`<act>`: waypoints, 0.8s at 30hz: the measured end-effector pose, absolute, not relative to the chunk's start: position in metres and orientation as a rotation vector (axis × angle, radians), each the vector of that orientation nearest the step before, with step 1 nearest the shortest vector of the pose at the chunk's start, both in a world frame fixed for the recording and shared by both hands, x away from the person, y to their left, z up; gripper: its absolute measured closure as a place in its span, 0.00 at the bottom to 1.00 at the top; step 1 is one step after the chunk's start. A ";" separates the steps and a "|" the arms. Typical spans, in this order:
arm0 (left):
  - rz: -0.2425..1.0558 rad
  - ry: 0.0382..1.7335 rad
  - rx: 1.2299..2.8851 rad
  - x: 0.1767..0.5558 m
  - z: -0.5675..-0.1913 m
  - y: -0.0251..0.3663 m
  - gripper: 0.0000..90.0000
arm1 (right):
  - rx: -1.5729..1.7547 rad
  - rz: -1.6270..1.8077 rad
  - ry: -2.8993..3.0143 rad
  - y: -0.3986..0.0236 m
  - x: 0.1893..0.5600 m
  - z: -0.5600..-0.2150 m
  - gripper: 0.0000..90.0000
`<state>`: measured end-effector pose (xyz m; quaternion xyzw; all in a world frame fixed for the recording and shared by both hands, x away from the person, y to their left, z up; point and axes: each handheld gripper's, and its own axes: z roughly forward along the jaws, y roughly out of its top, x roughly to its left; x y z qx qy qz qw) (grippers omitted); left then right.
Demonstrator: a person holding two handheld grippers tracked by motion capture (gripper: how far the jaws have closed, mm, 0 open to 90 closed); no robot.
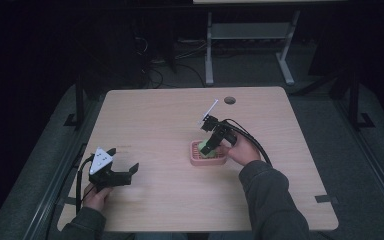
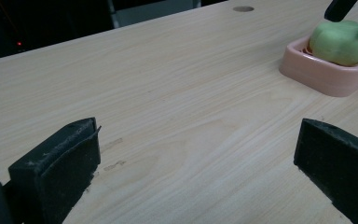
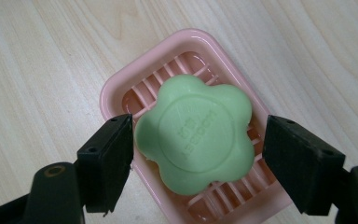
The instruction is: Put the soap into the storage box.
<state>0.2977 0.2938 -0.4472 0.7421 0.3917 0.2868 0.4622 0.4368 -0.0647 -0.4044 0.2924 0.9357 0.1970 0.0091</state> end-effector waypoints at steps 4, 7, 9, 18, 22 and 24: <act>0.708 0.959 1.838 0.298 -0.447 0.294 0.00 | 0.923 0.630 2.918 -0.067 0.436 -0.403 0.27; 0.706 0.958 1.840 0.297 -0.447 0.294 0.00 | 0.911 0.639 2.901 -0.069 0.434 -0.403 0.26; 0.702 0.962 1.834 0.297 -0.447 0.294 0.00 | 0.921 0.633 2.901 -0.072 0.434 -0.404 0.26; 0.705 0.955 1.839 0.296 -0.447 0.294 0.00 | 0.942 0.696 2.864 -0.081 0.431 -0.398 0.27; 0.703 0.958 1.841 0.297 -0.447 0.294 0.00 | 0.943 0.690 2.863 -0.085 0.429 -0.398 0.27; 0.704 0.957 1.842 0.297 -0.447 0.294 0.00 | 0.957 0.694 2.859 -0.087 0.429 -0.398 0.26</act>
